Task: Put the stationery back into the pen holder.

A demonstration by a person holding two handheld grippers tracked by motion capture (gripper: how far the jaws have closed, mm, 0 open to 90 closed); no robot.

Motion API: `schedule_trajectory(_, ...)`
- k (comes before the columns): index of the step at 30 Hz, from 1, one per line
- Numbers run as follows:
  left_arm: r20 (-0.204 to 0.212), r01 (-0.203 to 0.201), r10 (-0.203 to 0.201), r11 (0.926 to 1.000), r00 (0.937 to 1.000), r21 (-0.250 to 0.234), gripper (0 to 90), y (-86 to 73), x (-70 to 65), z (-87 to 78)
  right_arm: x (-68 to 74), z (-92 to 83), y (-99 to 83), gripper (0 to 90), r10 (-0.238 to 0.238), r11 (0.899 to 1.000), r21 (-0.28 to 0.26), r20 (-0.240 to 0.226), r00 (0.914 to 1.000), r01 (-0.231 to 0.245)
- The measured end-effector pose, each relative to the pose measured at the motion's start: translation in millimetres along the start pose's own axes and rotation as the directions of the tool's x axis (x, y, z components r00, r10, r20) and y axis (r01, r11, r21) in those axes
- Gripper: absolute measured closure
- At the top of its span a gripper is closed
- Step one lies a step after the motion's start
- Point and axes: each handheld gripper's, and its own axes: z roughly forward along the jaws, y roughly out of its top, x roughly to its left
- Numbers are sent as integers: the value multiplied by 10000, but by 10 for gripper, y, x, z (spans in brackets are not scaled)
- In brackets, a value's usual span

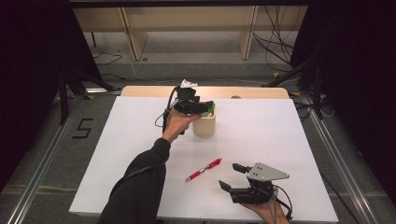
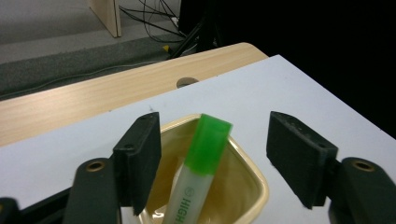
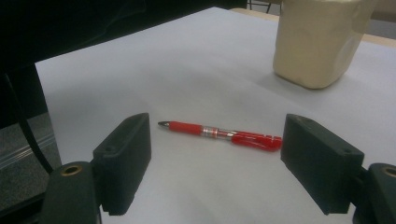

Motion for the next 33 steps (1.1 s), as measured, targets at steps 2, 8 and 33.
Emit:
schedule_trajectory(2, 51, -145, 145, 9999, 9999, 58, 321, 14, -13, -73, 2, -1, 2, 254, -14, 10000, -3, 23, 10000, 14)
schedule_trajectory(8, 368, -214, 198, 9988, 9991, 440, 279, -46, -26, -254, 3, -1, 4, 254, -8, 10000, -32, 70, 10000, 8)
schedule_trajectory(33, 1457, -1393, 1116, 9705, 9830, 1970, 204, -974, -221, -816, -38, -49, 18, 252, 64, 9998, -166, 371, 9993, -58)
